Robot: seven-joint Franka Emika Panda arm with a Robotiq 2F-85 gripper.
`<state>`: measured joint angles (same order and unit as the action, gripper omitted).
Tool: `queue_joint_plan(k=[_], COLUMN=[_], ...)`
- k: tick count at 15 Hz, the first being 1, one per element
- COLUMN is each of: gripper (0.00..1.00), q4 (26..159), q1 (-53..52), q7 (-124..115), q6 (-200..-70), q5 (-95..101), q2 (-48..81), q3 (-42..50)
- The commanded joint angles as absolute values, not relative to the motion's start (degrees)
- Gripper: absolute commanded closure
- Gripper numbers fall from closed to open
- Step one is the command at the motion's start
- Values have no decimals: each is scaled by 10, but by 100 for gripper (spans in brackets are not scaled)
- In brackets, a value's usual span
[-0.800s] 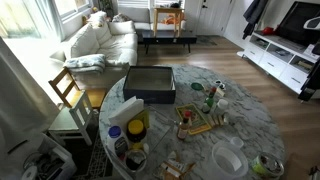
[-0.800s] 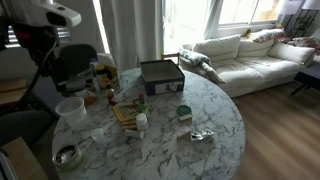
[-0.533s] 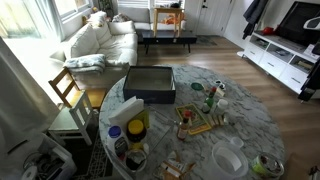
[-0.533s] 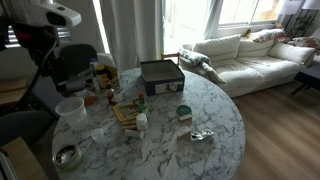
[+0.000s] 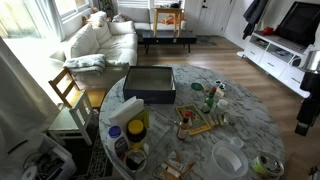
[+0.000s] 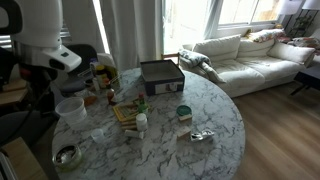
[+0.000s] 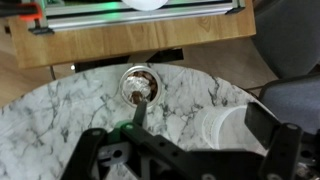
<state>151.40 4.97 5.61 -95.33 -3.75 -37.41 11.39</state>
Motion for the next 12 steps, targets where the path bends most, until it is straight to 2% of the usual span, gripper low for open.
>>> queue_joint_plan(k=[1, 8, 12], gripper=[0, 0, 0], q4=[1594, 1577, 1576], q1=[85, 144, 139], q7=[-14, -61, -46], q6=[-1002, -1139, -1127], q5=[-79, -63, -68], q2=[-384, -327, -335], q3=[101, 105, 107])
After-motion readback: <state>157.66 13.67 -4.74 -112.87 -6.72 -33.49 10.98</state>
